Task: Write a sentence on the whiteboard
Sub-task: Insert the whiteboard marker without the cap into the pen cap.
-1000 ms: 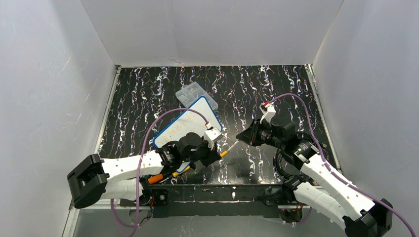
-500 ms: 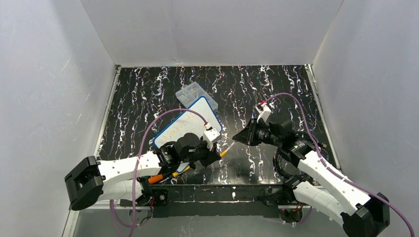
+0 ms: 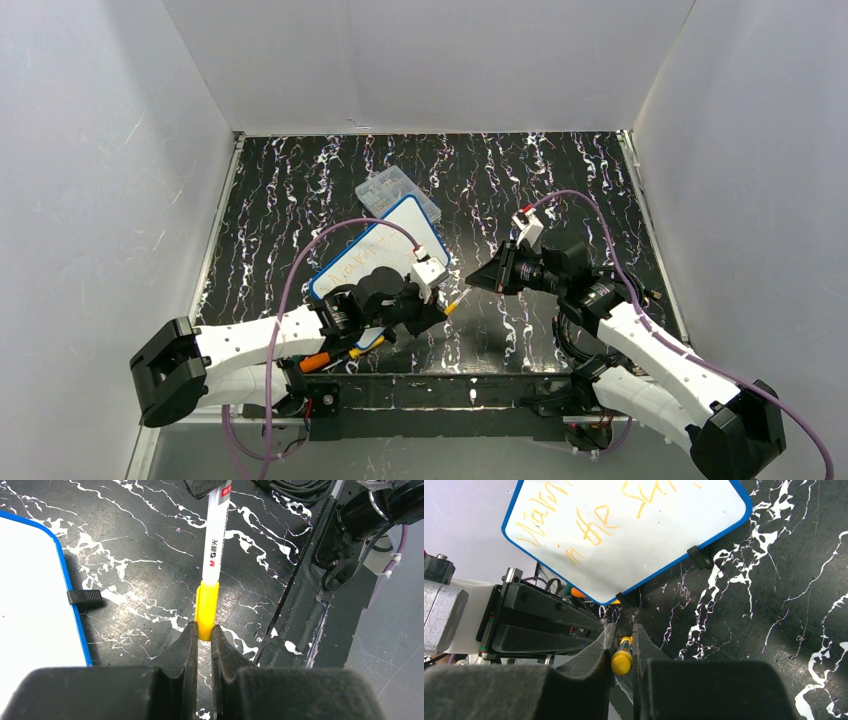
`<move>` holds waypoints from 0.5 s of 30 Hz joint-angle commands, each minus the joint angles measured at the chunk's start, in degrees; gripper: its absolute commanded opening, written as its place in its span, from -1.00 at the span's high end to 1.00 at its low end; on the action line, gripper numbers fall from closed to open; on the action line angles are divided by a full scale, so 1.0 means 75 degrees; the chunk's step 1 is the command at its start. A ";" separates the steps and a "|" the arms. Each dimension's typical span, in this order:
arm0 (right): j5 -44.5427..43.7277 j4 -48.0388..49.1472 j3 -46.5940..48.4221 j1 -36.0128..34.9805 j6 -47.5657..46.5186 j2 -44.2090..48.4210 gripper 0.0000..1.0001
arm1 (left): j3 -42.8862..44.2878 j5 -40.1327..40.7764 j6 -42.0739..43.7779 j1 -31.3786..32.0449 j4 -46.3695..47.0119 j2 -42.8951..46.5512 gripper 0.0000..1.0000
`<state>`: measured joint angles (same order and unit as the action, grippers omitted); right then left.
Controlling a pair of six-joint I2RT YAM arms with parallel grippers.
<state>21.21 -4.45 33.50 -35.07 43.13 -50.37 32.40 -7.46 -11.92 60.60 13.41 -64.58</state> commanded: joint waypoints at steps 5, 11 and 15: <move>0.0477 0.0222 -0.0192 -0.0058 0.0045 -0.0068 0.97 | 0.0817 0.0245 0.0281 -0.0017 0.0917 -0.0096 1.00; 0.0540 0.0202 -0.0326 -0.0070 0.0026 -0.0148 0.97 | 0.1099 0.0187 0.0423 -0.0017 0.1169 -0.0262 1.00; 0.0598 0.0112 -0.0384 -0.0067 -0.0048 -0.0214 0.97 | 0.1306 0.0198 0.0536 -0.0026 0.1273 -0.0390 1.00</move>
<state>20.64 -2.50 32.60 -34.35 42.54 -50.81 35.55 -6.39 -9.39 60.53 11.49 -67.94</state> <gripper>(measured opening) 0.202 0.062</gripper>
